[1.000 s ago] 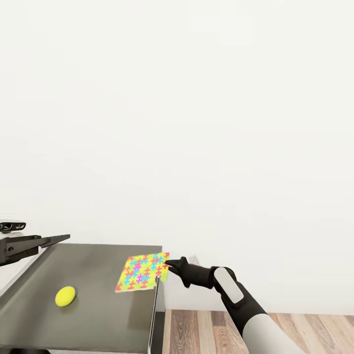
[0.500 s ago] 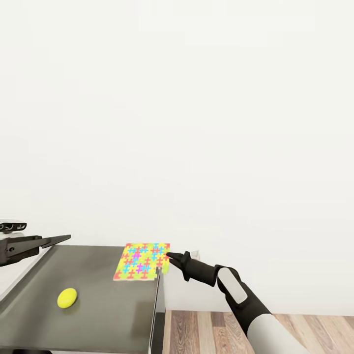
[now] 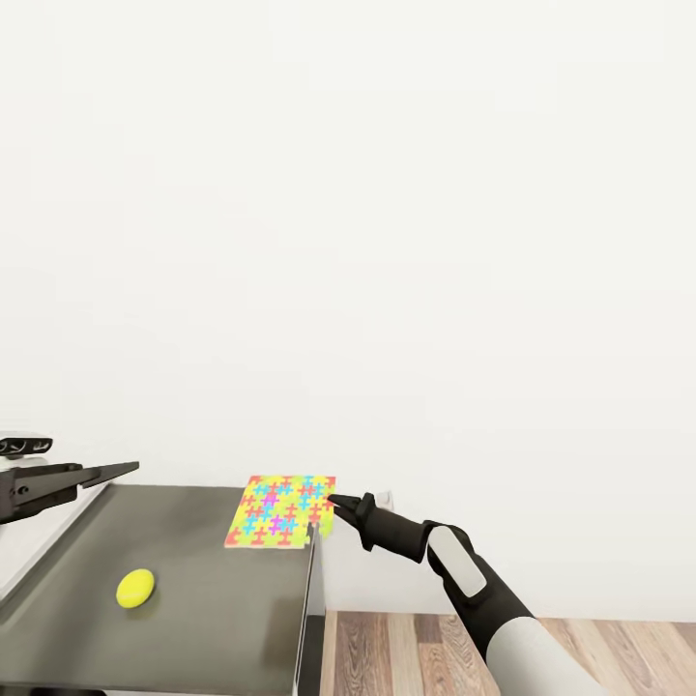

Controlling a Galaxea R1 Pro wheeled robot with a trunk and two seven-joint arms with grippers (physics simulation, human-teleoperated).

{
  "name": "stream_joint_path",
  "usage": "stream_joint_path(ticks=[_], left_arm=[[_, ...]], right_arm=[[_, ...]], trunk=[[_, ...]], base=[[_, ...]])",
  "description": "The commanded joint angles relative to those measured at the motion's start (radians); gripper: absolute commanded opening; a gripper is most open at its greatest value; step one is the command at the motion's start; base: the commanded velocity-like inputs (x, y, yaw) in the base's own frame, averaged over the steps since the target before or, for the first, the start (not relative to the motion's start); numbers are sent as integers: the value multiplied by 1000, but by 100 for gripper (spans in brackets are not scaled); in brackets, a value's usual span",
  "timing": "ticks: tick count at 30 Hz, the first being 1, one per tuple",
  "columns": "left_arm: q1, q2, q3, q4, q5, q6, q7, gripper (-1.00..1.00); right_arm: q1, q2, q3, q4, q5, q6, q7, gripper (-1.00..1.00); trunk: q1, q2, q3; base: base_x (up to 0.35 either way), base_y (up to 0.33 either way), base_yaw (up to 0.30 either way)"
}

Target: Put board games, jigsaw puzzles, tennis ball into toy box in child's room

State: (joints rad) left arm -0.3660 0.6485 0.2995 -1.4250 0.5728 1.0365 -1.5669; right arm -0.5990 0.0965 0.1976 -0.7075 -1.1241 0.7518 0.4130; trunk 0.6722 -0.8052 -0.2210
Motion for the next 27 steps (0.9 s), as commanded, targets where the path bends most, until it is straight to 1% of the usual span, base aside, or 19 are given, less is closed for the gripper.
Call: stream_joint_path(ticks=[1, 9, 15, 19, 27], left_arm=[[-1, 0, -1, 0, -1, 11, -4, 100], [-1, 0, 0, 0, -1, 11, -4, 100], [-1, 0, -1, 0, -1, 11, -4, 100], [-1, 0, 1, 0, -1, 11, -4, 100], [-1, 0, 1, 0, -1, 11, -4, 100]], right_arm=[[-1, 0, 0, 0, 1, 2, 3, -100], [-1, 2, 0, 0, 2, -2, 2, -100], [-2, -2, -4, -2, 3, -4, -23, -100], [-1, -4, -6, -2, 2, -5, -33, -100], [2, -3, -3, -3, 0, -56, -29, -100]], trunk=[[-4, 6, 2], [-34, 62, 27], [-57, 104, 46], [-73, 132, 58], [-103, 188, 83]], base=[[0, 0, 0], [-1, 0, 0], [-133, 0, 0], [-46, 0, 0], [-6, 0, 0]])
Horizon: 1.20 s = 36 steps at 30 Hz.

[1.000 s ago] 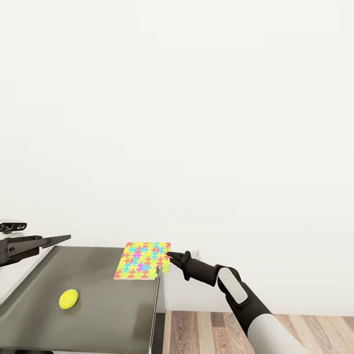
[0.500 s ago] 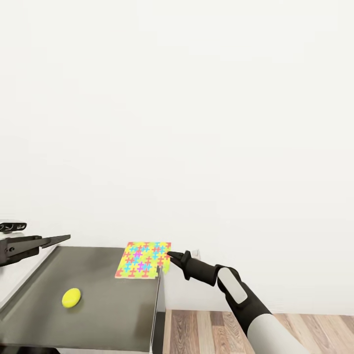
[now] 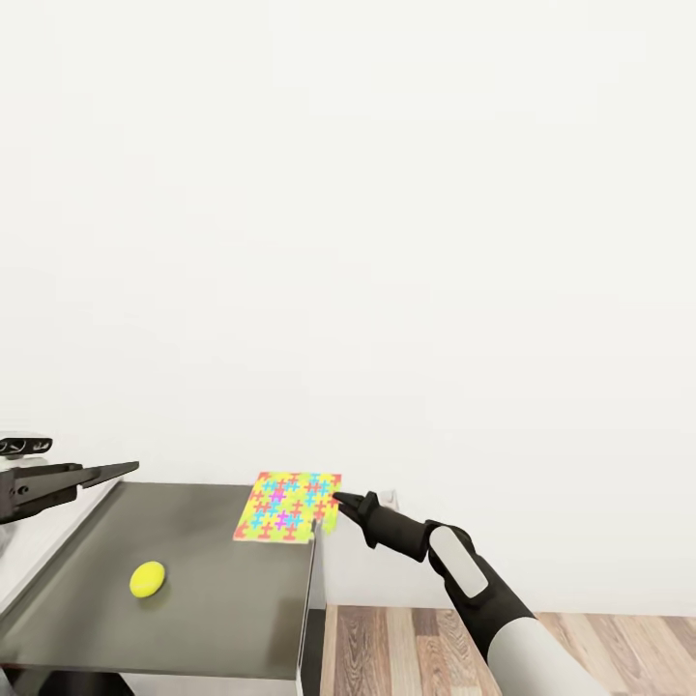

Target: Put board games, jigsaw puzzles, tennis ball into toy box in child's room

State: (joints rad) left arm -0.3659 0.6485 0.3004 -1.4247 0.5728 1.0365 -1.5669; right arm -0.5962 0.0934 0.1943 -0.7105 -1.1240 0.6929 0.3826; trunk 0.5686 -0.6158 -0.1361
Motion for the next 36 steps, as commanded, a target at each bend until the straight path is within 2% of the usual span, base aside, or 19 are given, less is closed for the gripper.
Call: stream_joint_path(ticks=[1, 7, 17, 31, 36], left_arm=[[-1, 0, 0, 0, -1, 11, -4, 100], [-1, 0, -1, 0, -1, 11, -4, 100], [-1, -1, -1, 0, -1, 11, -4, 100], [-1, -1, -3, 0, -1, 11, -4, 100], [-1, -1, -2, 0, -1, 11, -4, 100]], right_arm=[[-1, 0, 0, 0, 0, 0, 2, -100], [-1, 0, 1, 0, 0, -5, 3, -100], [-1, 2, 3, -1, 1, -7, 2, -100], [-1, 2, 4, -2, 1, -9, 2, -100], [-1, 3, 4, -3, 1, -9, 0, -100]], trunk=[[-4, 6, 1], [-27, 48, 21], [-65, 118, 60], [-119, 216, 105], [-119, 216, 108]], base=[[0, 0, 0], [0, 0, 24], [0, 0, 161], [0, 0, 10], [0, 0, 122]])
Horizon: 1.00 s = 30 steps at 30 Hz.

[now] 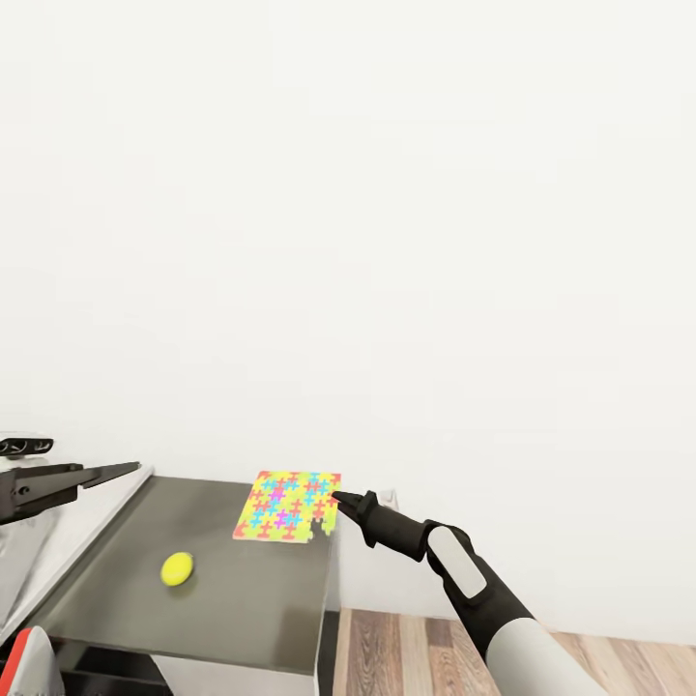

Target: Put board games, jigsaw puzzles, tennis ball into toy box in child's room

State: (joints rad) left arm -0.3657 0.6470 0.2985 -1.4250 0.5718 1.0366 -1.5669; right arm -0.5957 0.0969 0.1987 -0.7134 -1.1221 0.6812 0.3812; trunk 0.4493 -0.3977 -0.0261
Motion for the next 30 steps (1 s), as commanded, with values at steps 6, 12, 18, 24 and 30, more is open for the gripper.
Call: stream_joint_path(ticks=[6, 12, 18, 24, 30], left_arm=[[-1, 0, -2, 0, -1, 11, -4, 100], [-1, -1, -2, 0, -1, 11, -4, 100], [-1, -3, -2, 0, -1, 11, -4, 100], [-1, -3, -2, 0, -1, 11, -4, 100], [-1, -1, -2, 0, 0, 11, -4, 100]], right_arm=[[-1, -1, 0, 0, -1, 3, 1, -100], [-1, -1, -1, 1, 0, 3, 1, -100], [-1, -2, -1, 0, 0, 3, 2, -100], [-1, -1, -1, 0, 0, 3, 1, -100], [-1, 0, -1, 0, 1, 3, -1, -100]], trunk=[[1, -2, 3], [1, -2, 9], [1, -2, 11], [1, -2, 11], [1, -2, 12]], base=[[0, 0, 220], [0, 0, 242], [0, 0, 134], [0, 0, 6], [0, 0, 85]])
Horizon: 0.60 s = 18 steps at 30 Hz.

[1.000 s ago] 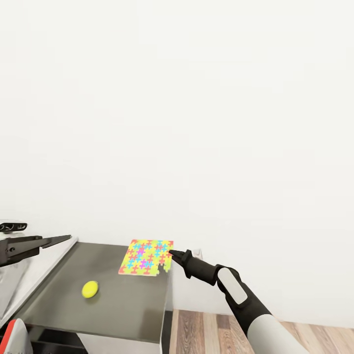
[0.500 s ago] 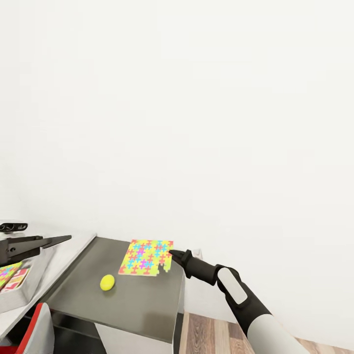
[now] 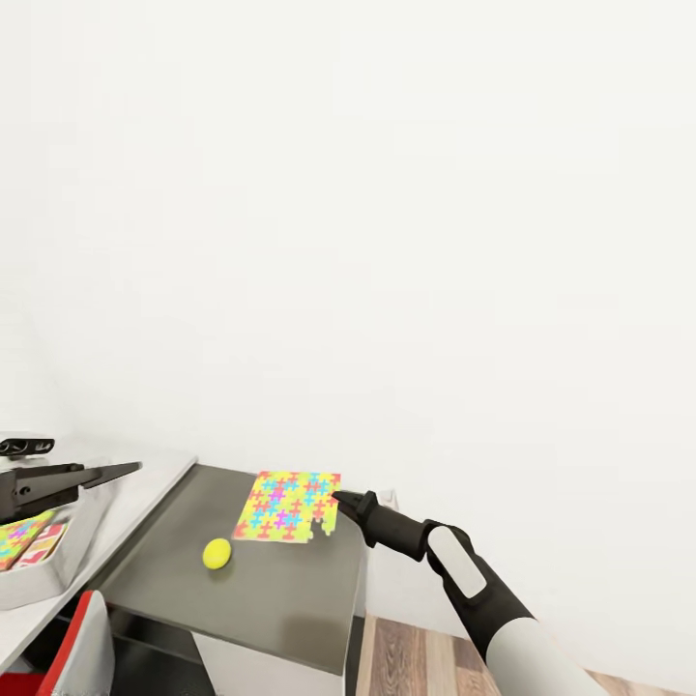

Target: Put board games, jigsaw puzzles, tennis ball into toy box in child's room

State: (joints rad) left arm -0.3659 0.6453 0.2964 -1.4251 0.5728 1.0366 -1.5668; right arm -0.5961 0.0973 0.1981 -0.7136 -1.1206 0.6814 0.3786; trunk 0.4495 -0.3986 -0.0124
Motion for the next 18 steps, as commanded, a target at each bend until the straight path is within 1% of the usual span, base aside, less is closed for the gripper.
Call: stream_joint_path(ticks=[1, 18], left_arm=[[-1, 0, 0, 0, -1, 11, -4, 100], [-1, -1, 0, 0, 1, 11, -4, 100]], right_arm=[[-1, -1, 0, 0, -1, 3, 2, -100], [-1, -4, 0, 0, -1, 3, 5, -100]], trunk=[[1, -1, -1], [1, -1, 10]], base=[[0, 0, 230], [0, 0, 268]])
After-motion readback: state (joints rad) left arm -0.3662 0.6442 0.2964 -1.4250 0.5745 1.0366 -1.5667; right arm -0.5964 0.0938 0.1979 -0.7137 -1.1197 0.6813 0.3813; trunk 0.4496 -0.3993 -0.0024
